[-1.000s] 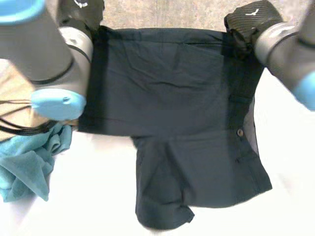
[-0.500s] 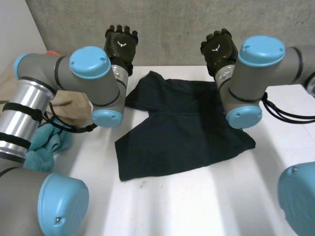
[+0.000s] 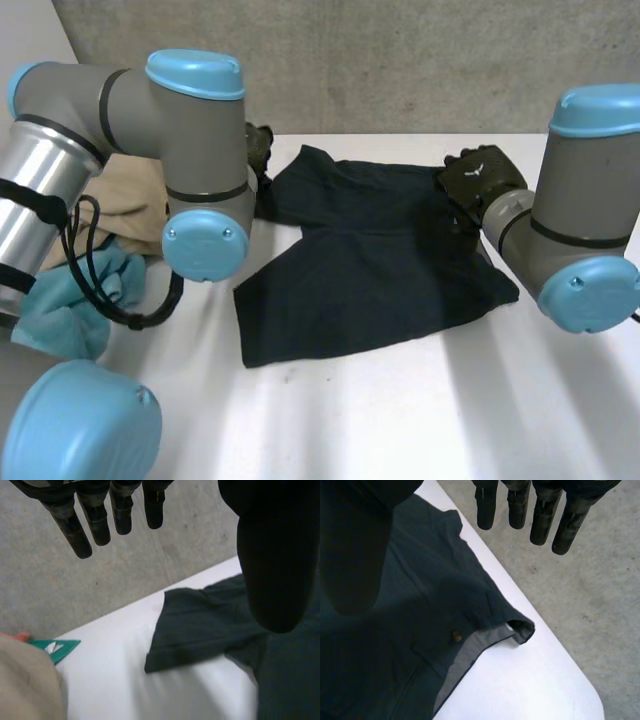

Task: Fold the laundry.

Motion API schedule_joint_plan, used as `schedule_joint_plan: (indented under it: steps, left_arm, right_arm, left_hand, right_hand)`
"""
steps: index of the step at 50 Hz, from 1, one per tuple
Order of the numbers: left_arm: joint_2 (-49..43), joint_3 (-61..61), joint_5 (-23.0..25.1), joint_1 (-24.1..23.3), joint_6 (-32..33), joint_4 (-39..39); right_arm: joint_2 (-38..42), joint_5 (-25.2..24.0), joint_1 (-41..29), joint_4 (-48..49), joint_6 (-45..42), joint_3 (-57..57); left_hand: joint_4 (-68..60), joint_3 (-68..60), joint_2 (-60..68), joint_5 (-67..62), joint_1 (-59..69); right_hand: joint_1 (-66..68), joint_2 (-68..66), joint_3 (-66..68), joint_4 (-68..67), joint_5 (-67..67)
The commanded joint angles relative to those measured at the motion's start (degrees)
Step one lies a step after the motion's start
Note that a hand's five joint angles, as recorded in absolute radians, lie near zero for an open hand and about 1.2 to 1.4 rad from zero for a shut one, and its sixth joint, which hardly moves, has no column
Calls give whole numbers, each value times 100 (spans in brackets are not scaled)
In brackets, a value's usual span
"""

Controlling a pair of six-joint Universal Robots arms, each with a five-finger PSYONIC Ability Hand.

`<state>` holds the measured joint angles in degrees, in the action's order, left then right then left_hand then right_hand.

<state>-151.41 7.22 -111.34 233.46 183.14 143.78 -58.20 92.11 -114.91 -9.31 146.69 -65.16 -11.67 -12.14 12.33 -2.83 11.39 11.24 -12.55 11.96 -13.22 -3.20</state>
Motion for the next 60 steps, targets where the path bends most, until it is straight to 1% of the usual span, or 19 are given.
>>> schedule_joint_plan:
  steps: [1,2,5,6,9,10,12,13,17,21,26,32,35,41,45,52,58,59,60]
  left_arm:
    - [1094,2359,-133,-91,-15,1017]
    - [1540,3320,-107,-65,-6,1707]
    - [2254,4793,7,-20,90,2941]
    - [2682,5650,207,6,247,3702]
    - [3195,6719,630,-11,687,4595]
    - [3440,7279,866,-12,1028,4945]
    - [3617,7775,1061,-20,1346,5133]
    - [3714,8186,1192,-38,1582,5177]
    - [3899,8952,1299,-38,1848,5151]
    - [4049,9437,1343,-12,1743,5098]
    - [4031,9711,1396,15,1620,5116]
    - [3979,9755,1659,50,1620,5160]
    - [3847,9720,1774,85,1611,5186]
    - [3557,9536,1765,85,1637,5195]
    - [3408,9386,1756,94,1673,5195]
    - [3100,9070,1712,94,1690,5186]
    - [2959,8911,1703,94,1699,5177]
    - [2950,8894,1712,94,1699,5177]
    - [2924,8859,1704,94,1699,5177]
  right_arm:
    - [11,-18,-5,105,0,-304]
    - [11,-70,-5,122,0,-383]
    - [11,-219,4,123,0,-532]
    - [2,-272,12,131,0,-568]
    - [-94,-413,82,123,0,-725]
    - [-138,-431,126,114,0,-770]
    - [-244,-457,214,70,-26,-866]
    - [-340,-484,319,52,-61,-963]
    - [-516,-676,548,0,-193,-1226]
    - [-674,-1036,820,-1,-570,-1560]
    - [-728,-1362,1216,8,-967,-1921]
    - [-710,-1477,1304,201,-1020,-2167]
    - [-631,-1652,1322,491,-1028,-2264]
    - [-561,-2021,1673,1001,-1028,-2493]
    - [-447,-2180,1717,1089,-1020,-2519]
    - [-201,-2224,1735,1107,-1028,-2493]
    - [-77,-2207,1726,1212,-1037,-2484]
    - [-69,-2206,1726,1230,-1037,-2484]
    - [-16,-2198,1726,1282,-1037,-2475]
  left_hand:
    - [-426,-379,360,-310,454]
    - [-443,-396,377,-327,471]
    - [-393,-346,327,-277,421]
    - [-309,-262,244,-193,337]
    - [-275,-228,209,-159,303]
    - [-341,-294,276,-225,369]
    - [-459,-412,394,-343,487]
    - [-643,-596,577,-527,671]
    - [-1213,-1166,1148,-1097,1241]
    - [-1838,-1791,1772,-1722,1866]
    - [-2007,-1960,1941,-1891,2035]
    - [-2411,-2363,2345,-2295,2439]
    - [-2428,-2381,2362,-2312,2456]
    - [-2629,-2582,2563,-2513,2657]
    - [-2680,-2633,2614,-2564,2708]
    - [-3167,-3120,3102,-3051,3195]
    - [-4008,-3960,3942,-3892,4036]
    - [-4242,-4195,4177,-4126,4270]
    - [-4861,-4813,4795,-4745,4889]
  right_hand:
    - [-124,255,-196,322,320]
    - [-124,255,-196,322,320]
    - [-124,255,-196,322,320]
    - [-124,255,-196,322,320]
    - [-124,255,-196,322,320]
    - [-124,255,-196,322,320]
    - [-124,255,-196,322,320]
    - [-124,255,-196,322,320]
    - [-124,255,-196,322,320]
    - [-124,255,-196,322,320]
    - [18,113,-53,179,178]
    - [271,-140,200,-74,-75]
    - [304,-174,233,-107,-108]
    - [540,-409,469,-343,-344]
    - [574,-443,502,-376,-377]
    - [624,-493,553,-427,-428]
    - [1430,-1299,1359,-1233,-1234]
    - [1565,-1434,1493,-1368,-1369]
    - [1883,-1752,1811,-1685,-1686]
